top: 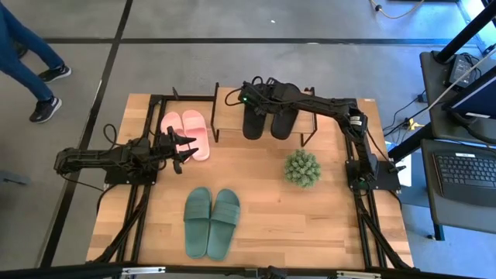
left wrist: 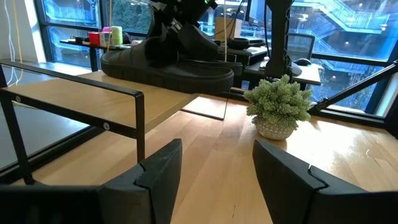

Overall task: Pick and place slides into the shelf
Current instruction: Put the black slide on the shelf

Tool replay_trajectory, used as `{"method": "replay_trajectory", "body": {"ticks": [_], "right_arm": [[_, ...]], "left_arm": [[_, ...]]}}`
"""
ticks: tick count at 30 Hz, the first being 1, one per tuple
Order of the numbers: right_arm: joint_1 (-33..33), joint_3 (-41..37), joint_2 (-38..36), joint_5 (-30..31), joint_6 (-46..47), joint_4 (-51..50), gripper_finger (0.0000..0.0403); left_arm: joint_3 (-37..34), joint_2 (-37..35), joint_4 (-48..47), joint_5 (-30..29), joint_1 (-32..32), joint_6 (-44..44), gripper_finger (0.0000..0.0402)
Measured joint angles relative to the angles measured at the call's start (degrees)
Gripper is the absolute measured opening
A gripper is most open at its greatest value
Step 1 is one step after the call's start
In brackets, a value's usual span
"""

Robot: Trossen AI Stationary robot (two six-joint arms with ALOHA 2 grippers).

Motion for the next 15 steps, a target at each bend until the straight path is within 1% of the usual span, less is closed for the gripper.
{"method": "replay_trajectory", "body": {"ticks": [9,12,15], "right_arm": [[0.0,0.0,0.0,-0.2,0.2,0.1,0.0103],[0.0,0.0,0.0,-0.3,0.1,0.4,0.0127],[0.0,0.0,0.0,-0.5,0.4,0.6,0.0167]], "left_arm": [[0.0,0.0,0.0,0.0,0.0,0.0,0.0191],[0.0,0.0,0.0,0.0,0.0,0.0,0.0191],[0.0,0.0,0.0,0.0,0.0,0.0,0.0191]]}}
